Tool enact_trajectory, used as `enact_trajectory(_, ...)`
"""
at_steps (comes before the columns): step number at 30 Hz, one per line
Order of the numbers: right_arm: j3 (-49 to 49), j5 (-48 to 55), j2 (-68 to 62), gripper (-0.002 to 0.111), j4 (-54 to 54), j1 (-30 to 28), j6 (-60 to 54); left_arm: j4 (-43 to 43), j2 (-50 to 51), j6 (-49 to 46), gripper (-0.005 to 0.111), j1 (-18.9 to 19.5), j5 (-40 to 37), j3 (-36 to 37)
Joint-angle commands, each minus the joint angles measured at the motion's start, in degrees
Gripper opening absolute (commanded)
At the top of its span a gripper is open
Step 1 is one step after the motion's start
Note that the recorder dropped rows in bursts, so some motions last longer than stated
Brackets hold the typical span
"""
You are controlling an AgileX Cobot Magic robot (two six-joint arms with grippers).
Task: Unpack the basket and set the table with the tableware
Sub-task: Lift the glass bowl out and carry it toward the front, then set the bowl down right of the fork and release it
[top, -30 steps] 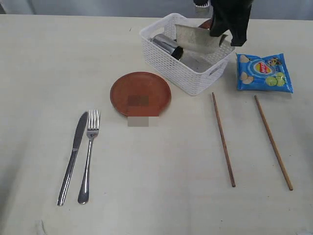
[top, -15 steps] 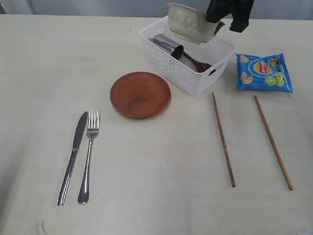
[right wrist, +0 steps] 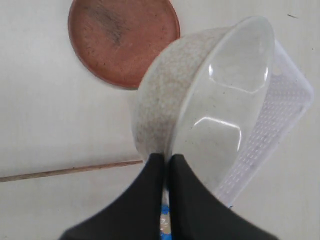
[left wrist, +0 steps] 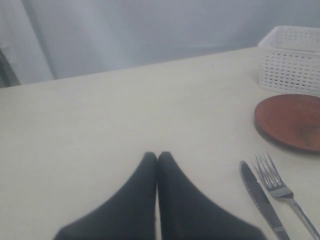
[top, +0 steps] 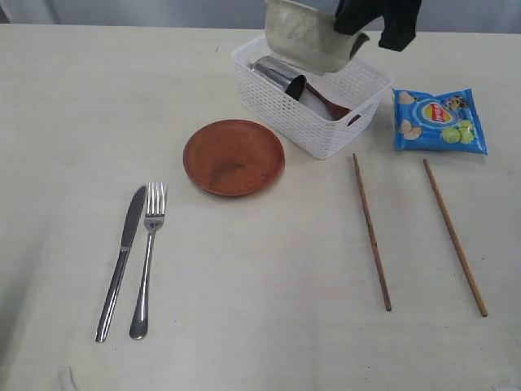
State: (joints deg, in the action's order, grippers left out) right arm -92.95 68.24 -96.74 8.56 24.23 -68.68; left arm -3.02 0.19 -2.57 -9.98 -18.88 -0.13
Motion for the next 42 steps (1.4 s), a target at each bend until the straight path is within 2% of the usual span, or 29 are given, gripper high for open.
enact_trajectory(1,7.66,0.48,5.91,0.0,-1.11,0.0,1.52,0.1,-0.19,0.02,0.0,0.14,0.43,0.13)
enact_trajectory(6,21.92,-7.39,15.13,0.0,-0.37,1.86,1.56,0.1,-0.19,0.02,0.0,0.14,0.43,0.13)
enact_trajectory(14,39.58,-15.92,21.87,0.0,-2.23,12.87,2.13,0.1,-0.19,0.02,0.0,0.14,0.43,0.13)
enact_trajectory(18,46.0,-24.85,20.92,0.0,-7.11,17.54,5.19,0.1,-0.19,0.02,0.0,0.14,0.43,0.13)
enact_trajectory(23,49.89,-35.62,19.97,0.0,-7.63,19.4,8.86,0.1,-0.19,0.02,0.0,0.14,0.43,0.13)
enact_trajectory(32,52.57,-36.48,15.7,0.0,-10.77,28.03,8.86,0.1,-0.19,0.02,0.0,0.14,0.43,0.13)
enact_trajectory(42,52.8,-41.83,12.56,0.0,-11.4,32.56,10.7,0.1,-0.19,0.02,0.0,0.14,0.43,0.13)
